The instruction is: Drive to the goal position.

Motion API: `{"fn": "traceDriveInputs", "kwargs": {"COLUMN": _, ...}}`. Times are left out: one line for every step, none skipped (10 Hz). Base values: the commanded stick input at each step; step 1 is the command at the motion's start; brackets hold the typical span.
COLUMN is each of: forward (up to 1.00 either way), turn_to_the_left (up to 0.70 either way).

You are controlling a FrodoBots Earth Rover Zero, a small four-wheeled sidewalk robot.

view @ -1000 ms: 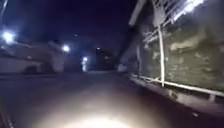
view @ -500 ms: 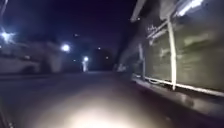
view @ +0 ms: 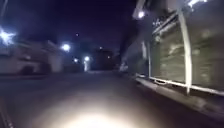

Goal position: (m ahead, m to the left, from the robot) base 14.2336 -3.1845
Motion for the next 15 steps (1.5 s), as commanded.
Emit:
{"fn": "traceDriveInputs", "kwargs": {"forward": 0.7, "turn_to_the_left": -0.22}}
{"fn": "traceDriveInputs", "kwargs": {"forward": 0.7, "turn_to_the_left": -0.33}}
{"fn": "traceDriveInputs", "kwargs": {"forward": 0.7, "turn_to_the_left": -0.33}}
{"fn": "traceDriveInputs", "kwargs": {"forward": 0.7, "turn_to_the_left": -0.33}}
{"fn": "traceDriveInputs", "kwargs": {"forward": 0.7, "turn_to_the_left": -0.33}}
{"fn": "traceDriveInputs", "kwargs": {"forward": 0.7, "turn_to_the_left": -0.33}}
{"fn": "traceDriveInputs", "kwargs": {"forward": 0.7, "turn_to_the_left": -0.33}}
{"fn": "traceDriveInputs", "kwargs": {"forward": 0.7, "turn_to_the_left": -0.33}}
{"fn": "traceDriveInputs", "kwargs": {"forward": 0.7, "turn_to_the_left": -0.33}}
{"fn": "traceDriveInputs", "kwargs": {"forward": 0.7, "turn_to_the_left": -0.33}}
{"fn": "traceDriveInputs", "kwargs": {"forward": 0.7, "turn_to_the_left": -0.17}}
{"fn": "traceDriveInputs", "kwargs": {"forward": 0.7, "turn_to_the_left": 0.02}}
{"fn": "traceDriveInputs", "kwargs": {"forward": 0.7, "turn_to_the_left": 0.02}}
{"fn": "traceDriveInputs", "kwargs": {"forward": 0.7, "turn_to_the_left": 0.02}}
{"fn": "traceDriveInputs", "kwargs": {"forward": 0.7, "turn_to_the_left": 0.02}}
